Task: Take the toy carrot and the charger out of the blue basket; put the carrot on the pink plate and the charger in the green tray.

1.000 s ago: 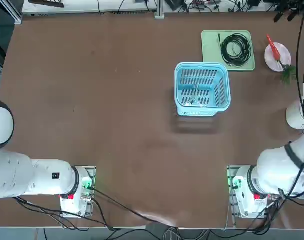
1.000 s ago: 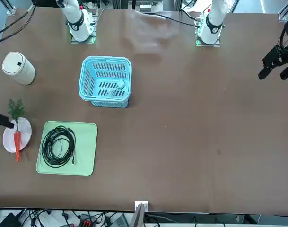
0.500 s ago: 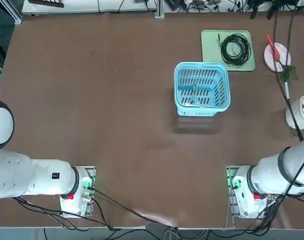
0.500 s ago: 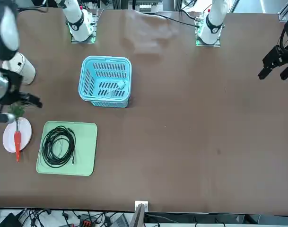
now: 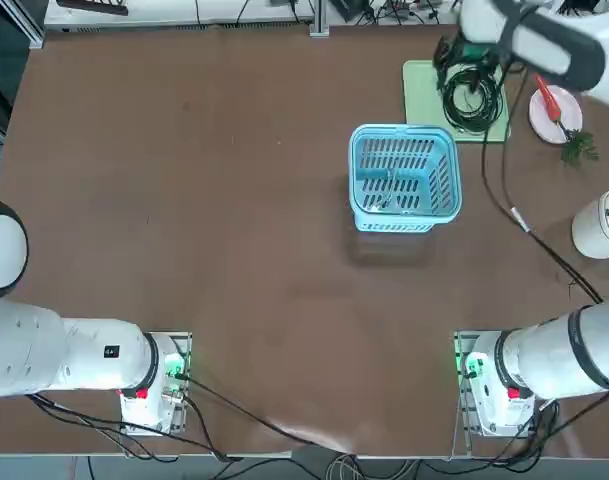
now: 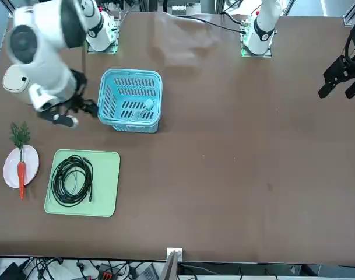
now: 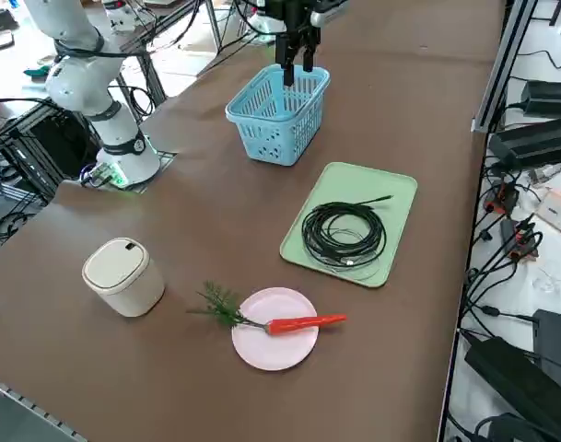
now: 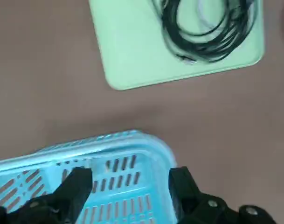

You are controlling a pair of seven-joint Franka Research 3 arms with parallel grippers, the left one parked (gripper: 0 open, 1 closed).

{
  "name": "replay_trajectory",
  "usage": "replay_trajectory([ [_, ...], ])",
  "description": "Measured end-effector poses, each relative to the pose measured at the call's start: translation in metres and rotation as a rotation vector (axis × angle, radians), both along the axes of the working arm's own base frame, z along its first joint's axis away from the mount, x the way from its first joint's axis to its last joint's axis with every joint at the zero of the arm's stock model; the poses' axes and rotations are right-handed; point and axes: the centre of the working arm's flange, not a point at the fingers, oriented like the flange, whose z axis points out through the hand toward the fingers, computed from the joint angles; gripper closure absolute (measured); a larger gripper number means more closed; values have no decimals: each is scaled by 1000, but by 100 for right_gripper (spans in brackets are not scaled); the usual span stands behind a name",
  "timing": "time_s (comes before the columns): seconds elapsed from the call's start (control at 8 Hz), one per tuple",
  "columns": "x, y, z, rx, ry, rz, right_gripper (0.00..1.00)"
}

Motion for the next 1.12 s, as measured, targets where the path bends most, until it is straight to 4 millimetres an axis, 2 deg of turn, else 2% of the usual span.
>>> replay_trajectory([
  [0.12, -24, 43, -24, -15, -42, -10, 0],
  [0.25, -47, 73, -52, -19, -82, -17, 0],
  [0.38, -63, 86, -78, -7, -105, -31, 0],
  [0.62, -78, 94, -117, 15, -119, -77, 0],
  [1.12, -93, 113, -169, 38, -118, -132, 0],
])
